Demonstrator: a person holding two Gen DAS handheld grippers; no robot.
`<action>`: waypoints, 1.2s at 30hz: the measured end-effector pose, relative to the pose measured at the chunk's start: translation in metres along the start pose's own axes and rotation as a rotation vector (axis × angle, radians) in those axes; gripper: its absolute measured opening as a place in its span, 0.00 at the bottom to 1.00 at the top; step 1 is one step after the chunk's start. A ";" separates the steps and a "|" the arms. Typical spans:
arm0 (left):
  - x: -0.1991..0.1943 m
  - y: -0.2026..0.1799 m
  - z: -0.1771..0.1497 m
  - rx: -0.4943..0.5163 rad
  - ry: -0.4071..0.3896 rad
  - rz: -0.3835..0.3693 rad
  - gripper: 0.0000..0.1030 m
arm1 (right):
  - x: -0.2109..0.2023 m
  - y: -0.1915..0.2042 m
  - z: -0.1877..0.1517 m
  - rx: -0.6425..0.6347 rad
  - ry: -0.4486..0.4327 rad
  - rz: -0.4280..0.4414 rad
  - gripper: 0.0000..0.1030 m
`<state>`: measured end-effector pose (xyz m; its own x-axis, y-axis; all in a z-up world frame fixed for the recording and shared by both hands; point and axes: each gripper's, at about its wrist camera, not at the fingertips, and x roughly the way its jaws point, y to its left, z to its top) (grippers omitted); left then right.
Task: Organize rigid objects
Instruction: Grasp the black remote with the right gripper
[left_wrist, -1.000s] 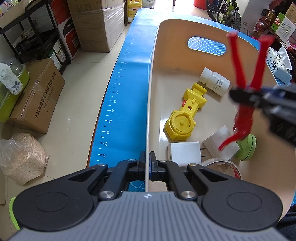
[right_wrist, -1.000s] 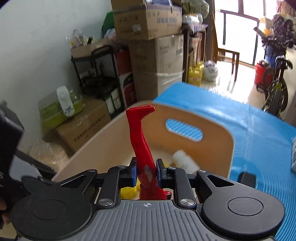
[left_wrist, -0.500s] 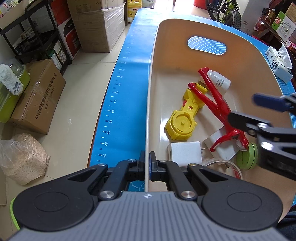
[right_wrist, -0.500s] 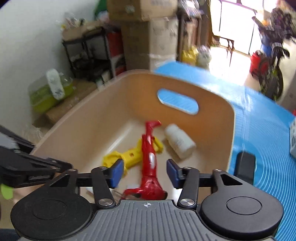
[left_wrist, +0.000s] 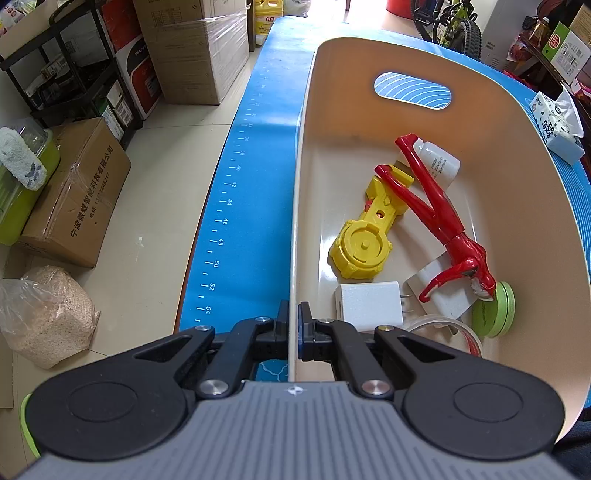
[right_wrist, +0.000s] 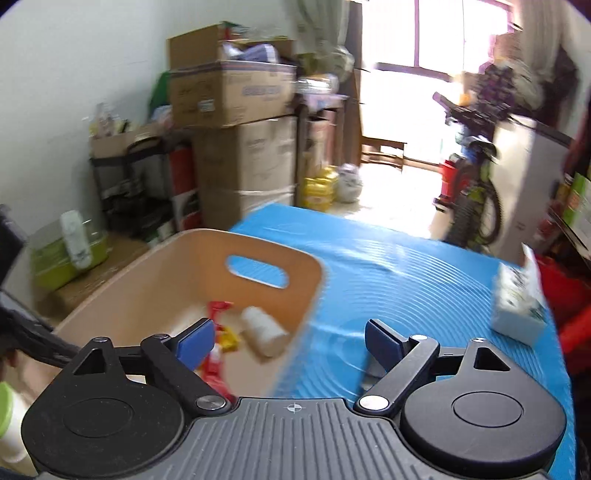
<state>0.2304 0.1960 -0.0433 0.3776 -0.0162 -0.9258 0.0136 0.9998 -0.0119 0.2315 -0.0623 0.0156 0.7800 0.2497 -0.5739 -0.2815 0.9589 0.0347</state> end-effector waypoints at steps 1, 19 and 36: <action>0.000 0.000 0.000 0.000 0.000 0.000 0.04 | 0.001 -0.009 -0.002 0.021 -0.001 -0.020 0.89; 0.000 -0.001 -0.001 0.003 -0.001 0.002 0.04 | 0.071 -0.056 -0.070 0.073 0.012 -0.224 0.89; 0.001 -0.005 -0.001 0.011 -0.001 0.007 0.04 | 0.124 -0.052 -0.090 0.158 0.073 -0.242 0.75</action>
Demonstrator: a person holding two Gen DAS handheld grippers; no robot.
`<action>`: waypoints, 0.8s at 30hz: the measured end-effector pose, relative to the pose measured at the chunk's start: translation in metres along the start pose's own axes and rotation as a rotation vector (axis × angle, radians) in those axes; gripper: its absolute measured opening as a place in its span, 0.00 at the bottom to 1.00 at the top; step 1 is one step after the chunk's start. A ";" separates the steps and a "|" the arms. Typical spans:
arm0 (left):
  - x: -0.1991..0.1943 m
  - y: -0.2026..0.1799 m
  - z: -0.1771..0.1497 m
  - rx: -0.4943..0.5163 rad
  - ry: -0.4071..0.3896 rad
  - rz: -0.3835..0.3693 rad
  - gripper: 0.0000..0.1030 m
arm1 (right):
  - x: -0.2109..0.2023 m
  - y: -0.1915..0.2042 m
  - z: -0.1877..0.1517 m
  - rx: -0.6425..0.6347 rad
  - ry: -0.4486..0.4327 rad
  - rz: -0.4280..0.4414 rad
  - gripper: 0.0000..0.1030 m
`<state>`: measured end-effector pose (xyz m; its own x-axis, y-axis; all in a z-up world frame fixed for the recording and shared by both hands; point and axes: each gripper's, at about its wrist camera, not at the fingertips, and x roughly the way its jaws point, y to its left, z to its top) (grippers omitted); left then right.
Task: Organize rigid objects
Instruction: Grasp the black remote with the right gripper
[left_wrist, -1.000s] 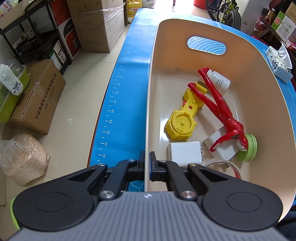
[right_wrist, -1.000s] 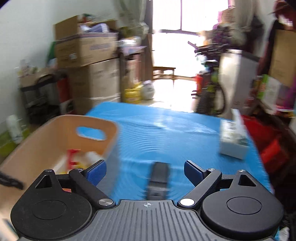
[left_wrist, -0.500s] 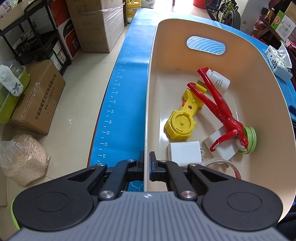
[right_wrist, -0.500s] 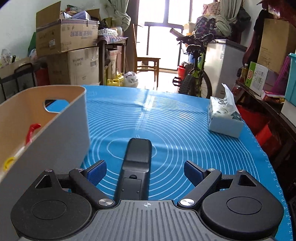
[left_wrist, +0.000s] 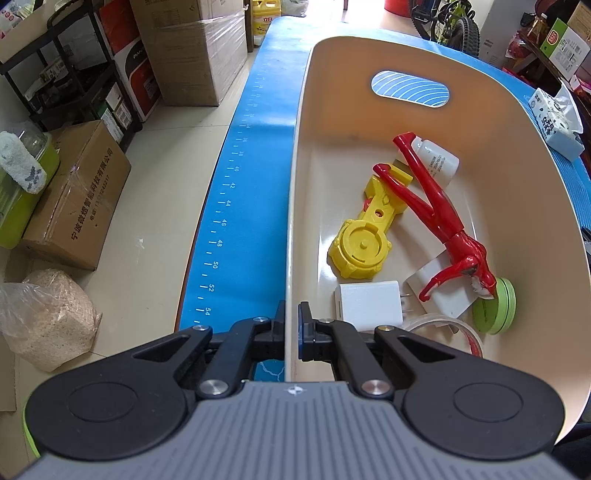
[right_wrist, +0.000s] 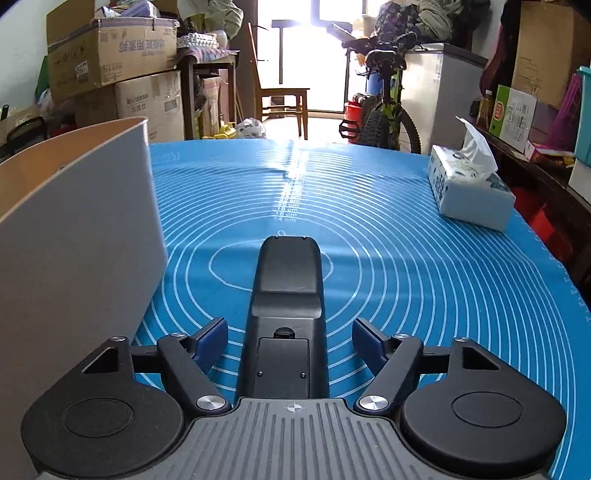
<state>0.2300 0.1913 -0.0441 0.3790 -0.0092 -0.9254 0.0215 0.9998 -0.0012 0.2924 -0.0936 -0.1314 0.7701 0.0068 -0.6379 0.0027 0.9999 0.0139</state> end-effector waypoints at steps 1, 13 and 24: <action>0.000 0.000 0.000 -0.001 0.000 -0.001 0.04 | 0.000 0.001 0.000 -0.003 -0.004 -0.003 0.75; 0.000 0.000 0.000 -0.001 0.000 0.000 0.04 | 0.001 -0.001 0.001 0.014 -0.023 -0.014 0.64; -0.001 0.002 0.000 -0.002 -0.001 -0.003 0.04 | -0.004 -0.001 0.000 0.016 -0.018 -0.026 0.52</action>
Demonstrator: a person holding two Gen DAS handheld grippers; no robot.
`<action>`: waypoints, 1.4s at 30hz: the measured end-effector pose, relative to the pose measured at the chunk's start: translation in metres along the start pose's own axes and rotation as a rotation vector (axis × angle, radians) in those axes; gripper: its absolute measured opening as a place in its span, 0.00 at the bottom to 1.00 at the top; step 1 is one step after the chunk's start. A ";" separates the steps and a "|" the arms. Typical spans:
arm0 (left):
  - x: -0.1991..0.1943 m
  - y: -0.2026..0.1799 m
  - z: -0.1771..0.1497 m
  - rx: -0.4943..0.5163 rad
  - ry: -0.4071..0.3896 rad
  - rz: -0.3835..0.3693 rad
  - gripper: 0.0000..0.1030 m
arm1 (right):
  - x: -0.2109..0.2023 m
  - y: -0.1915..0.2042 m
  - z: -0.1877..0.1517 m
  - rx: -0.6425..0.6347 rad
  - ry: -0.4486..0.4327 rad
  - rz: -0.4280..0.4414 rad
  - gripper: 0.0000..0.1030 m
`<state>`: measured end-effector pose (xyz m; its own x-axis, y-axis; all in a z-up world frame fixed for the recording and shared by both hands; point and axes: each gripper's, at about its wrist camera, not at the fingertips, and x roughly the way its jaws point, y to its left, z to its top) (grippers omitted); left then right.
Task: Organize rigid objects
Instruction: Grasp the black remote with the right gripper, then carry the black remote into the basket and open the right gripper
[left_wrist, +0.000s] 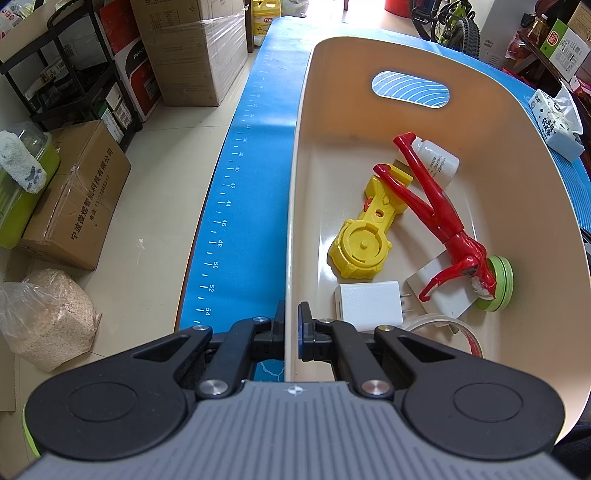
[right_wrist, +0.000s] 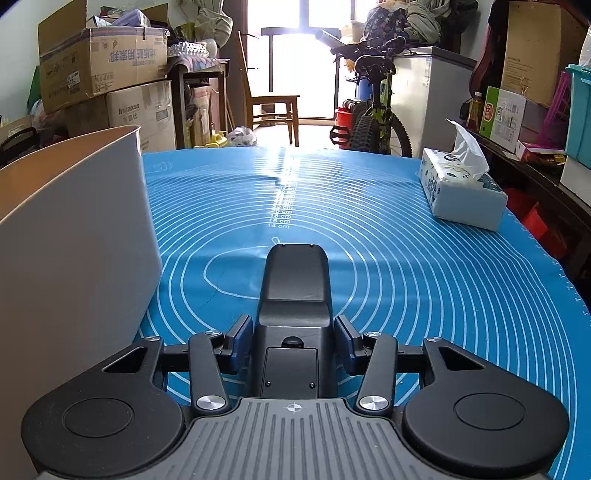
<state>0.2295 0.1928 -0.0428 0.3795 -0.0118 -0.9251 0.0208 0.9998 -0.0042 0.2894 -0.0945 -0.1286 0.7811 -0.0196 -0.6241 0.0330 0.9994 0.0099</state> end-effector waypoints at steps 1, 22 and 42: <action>0.000 0.000 0.000 0.000 0.000 -0.001 0.04 | -0.001 -0.001 0.000 0.004 -0.002 -0.007 0.52; 0.001 0.001 0.000 -0.002 0.000 0.002 0.04 | -0.065 -0.007 0.044 0.029 -0.116 0.001 0.52; 0.000 -0.001 -0.001 -0.007 -0.004 0.019 0.04 | -0.127 0.077 0.070 -0.132 -0.126 0.263 0.52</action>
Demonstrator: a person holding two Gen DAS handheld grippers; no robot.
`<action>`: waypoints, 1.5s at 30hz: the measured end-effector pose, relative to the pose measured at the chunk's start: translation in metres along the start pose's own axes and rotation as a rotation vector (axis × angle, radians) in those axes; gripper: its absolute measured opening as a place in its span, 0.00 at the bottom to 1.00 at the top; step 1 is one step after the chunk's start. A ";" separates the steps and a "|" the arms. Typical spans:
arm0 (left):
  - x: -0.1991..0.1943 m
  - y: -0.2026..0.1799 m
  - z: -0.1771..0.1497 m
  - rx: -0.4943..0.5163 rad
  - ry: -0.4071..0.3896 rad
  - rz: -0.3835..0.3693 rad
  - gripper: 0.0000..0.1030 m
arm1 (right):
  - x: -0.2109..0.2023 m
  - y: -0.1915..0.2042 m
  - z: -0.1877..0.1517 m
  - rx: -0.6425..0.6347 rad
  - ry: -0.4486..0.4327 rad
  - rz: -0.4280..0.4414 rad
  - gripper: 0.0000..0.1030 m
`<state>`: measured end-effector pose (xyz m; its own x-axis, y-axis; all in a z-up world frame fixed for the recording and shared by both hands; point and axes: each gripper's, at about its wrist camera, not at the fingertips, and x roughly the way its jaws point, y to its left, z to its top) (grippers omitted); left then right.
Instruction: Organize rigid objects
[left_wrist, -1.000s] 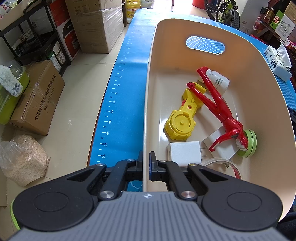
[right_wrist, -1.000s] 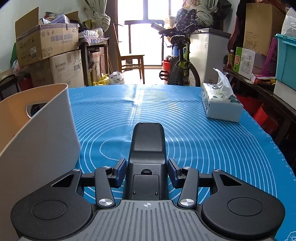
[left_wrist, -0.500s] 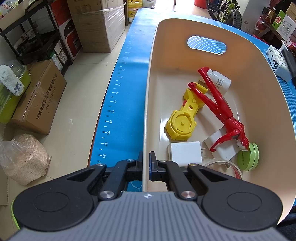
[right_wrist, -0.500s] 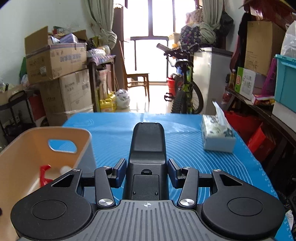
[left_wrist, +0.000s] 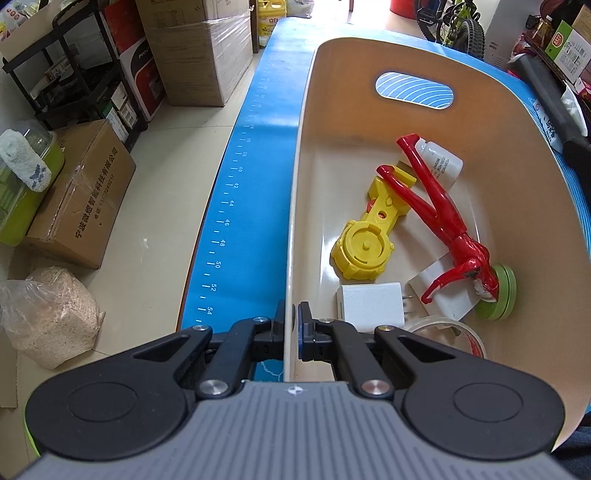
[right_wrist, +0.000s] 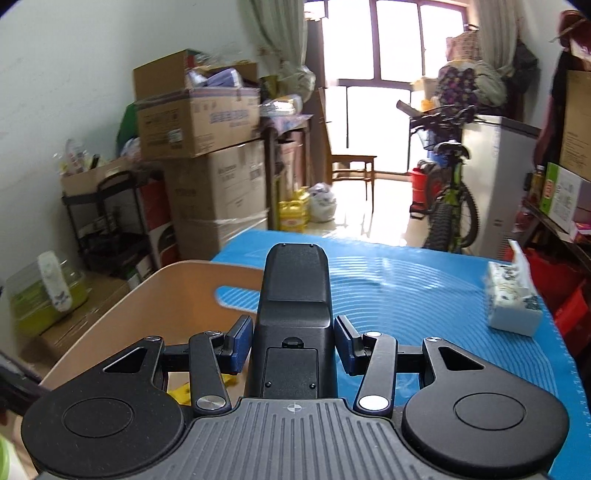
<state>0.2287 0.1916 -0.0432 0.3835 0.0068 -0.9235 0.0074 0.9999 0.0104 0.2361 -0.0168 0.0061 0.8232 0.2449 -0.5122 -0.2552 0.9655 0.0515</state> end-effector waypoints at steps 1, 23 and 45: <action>0.000 0.000 0.000 0.000 0.000 0.000 0.04 | 0.002 0.006 -0.001 -0.010 0.015 0.012 0.52; 0.000 -0.001 0.000 0.007 -0.007 0.003 0.04 | 0.047 0.067 -0.017 -0.143 0.319 0.073 0.52; -0.069 -0.038 -0.011 -0.008 -0.225 0.059 0.71 | -0.057 0.004 -0.002 0.093 0.134 0.074 0.97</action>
<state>0.1919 0.1529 0.0159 0.5790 0.0632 -0.8129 -0.0278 0.9979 0.0578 0.1874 -0.0274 0.0340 0.7276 0.3072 -0.6134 -0.2594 0.9510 0.1685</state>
